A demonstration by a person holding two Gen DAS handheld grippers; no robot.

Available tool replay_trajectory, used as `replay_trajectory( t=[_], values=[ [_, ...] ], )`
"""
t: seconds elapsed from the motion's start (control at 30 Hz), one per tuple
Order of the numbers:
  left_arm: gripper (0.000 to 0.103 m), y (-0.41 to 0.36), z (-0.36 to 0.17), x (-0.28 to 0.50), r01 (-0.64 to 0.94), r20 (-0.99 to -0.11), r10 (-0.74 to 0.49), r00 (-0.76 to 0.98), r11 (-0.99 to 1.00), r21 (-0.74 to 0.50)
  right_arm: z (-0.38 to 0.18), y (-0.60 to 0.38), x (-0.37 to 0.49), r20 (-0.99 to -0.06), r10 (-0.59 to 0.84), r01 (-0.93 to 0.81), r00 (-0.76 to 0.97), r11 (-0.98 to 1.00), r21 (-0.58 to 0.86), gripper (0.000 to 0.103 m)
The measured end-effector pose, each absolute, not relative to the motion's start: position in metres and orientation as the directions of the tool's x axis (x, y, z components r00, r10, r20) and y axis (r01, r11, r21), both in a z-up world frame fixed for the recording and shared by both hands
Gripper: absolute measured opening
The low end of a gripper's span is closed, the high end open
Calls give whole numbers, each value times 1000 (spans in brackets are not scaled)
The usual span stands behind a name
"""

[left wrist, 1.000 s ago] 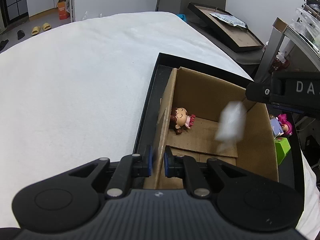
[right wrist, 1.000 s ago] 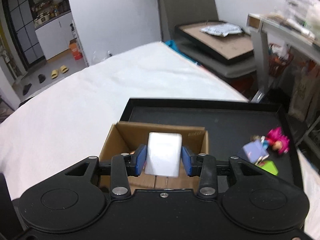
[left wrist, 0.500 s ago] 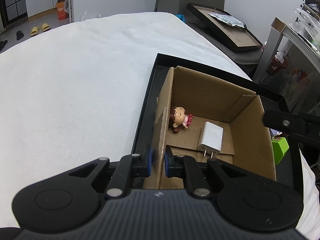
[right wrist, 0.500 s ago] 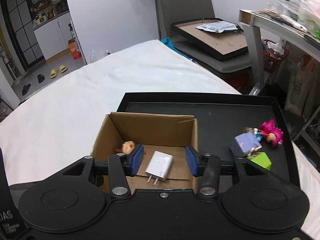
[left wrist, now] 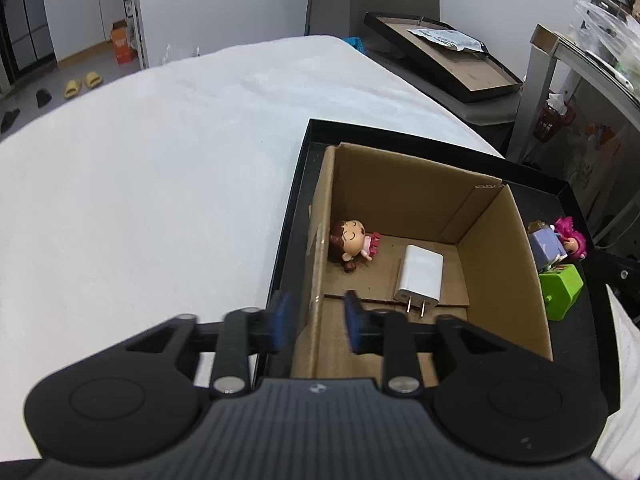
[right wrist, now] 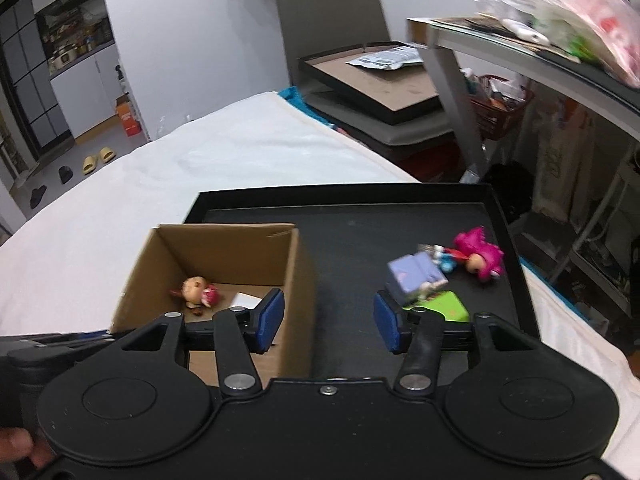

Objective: Organize rigid objects
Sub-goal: 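Carry the white charger into the cardboard box with the right gripper and release, then move the right gripper to the green cube and grasp it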

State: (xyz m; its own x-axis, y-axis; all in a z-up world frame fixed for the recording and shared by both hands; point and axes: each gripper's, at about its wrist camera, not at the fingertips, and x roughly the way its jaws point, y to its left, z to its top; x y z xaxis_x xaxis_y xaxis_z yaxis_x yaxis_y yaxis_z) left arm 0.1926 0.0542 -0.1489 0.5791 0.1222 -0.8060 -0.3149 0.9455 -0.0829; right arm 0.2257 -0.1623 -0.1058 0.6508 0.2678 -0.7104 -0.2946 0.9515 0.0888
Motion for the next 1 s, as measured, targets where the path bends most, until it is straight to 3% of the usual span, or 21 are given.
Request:
replay_trajectory(
  t=[0.07,0.17,0.5,1.0],
  values=[
    [46,51,-148,192,-314,-801,138,582,947,-65,-110,-172,227,-707,268,-285,655,954,97,54],
    [51,47,-145,192,-316,-795,166,583,948,-34,-117,-186,228,-697,267,-272,665,956,107,63],
    [52,33,-146,199,-314,-799,210,564,949,27,-154,-212,237,-716,300,-257,630,951,173,65],
    [53,25,-150,210,-332,-801,259,540,940,81,-202,-221,273,-717,215,-192,663,975,115,66]
  ],
)
